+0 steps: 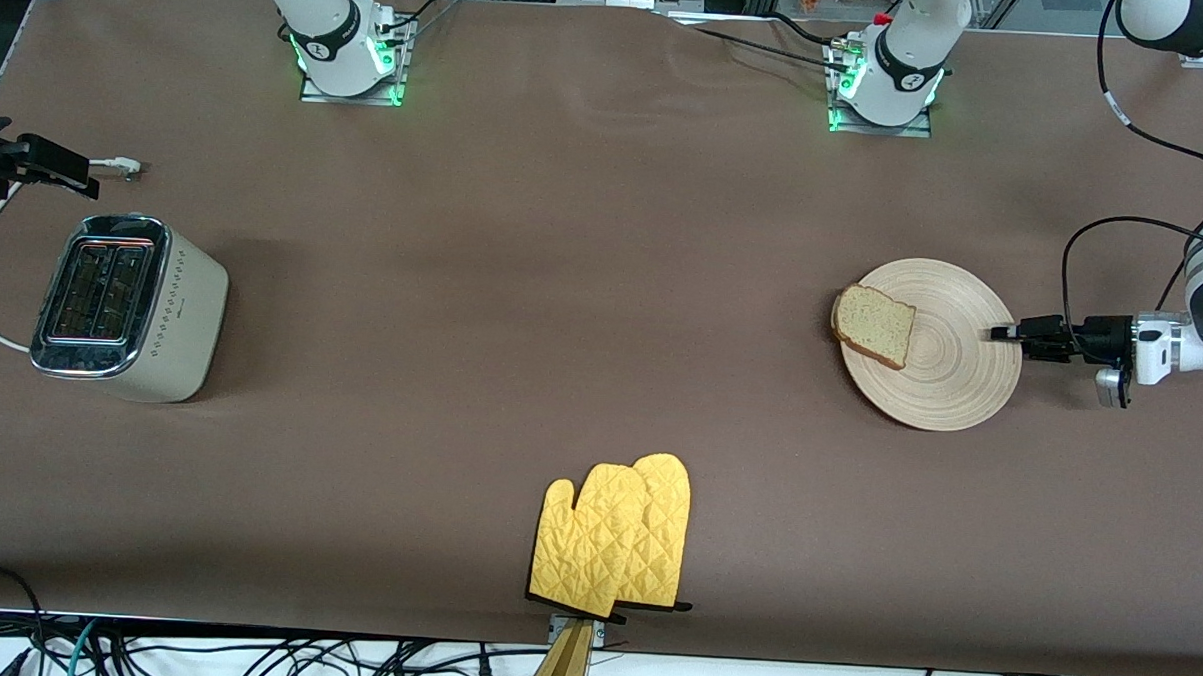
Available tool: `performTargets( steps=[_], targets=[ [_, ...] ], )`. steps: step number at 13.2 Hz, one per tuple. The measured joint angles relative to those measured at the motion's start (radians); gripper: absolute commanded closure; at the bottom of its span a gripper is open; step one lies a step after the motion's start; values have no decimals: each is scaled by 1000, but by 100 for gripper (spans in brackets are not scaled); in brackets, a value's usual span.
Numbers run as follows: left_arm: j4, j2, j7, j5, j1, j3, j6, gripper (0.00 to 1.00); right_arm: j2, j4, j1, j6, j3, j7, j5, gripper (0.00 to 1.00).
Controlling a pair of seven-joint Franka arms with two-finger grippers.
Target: Move plate and put bread in toaster
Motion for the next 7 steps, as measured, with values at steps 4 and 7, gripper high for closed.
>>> performTargets(
  steps=[4, 7],
  targets=[
    [1, 19, 1, -7, 0, -2, 6, 96, 0, 0, 0, 0, 0, 0, 0, 0],
    [4, 19, 0, -22, 1, -4, -8, 100, 0, 0, 0, 0, 0, 0, 0, 0]
  ],
)
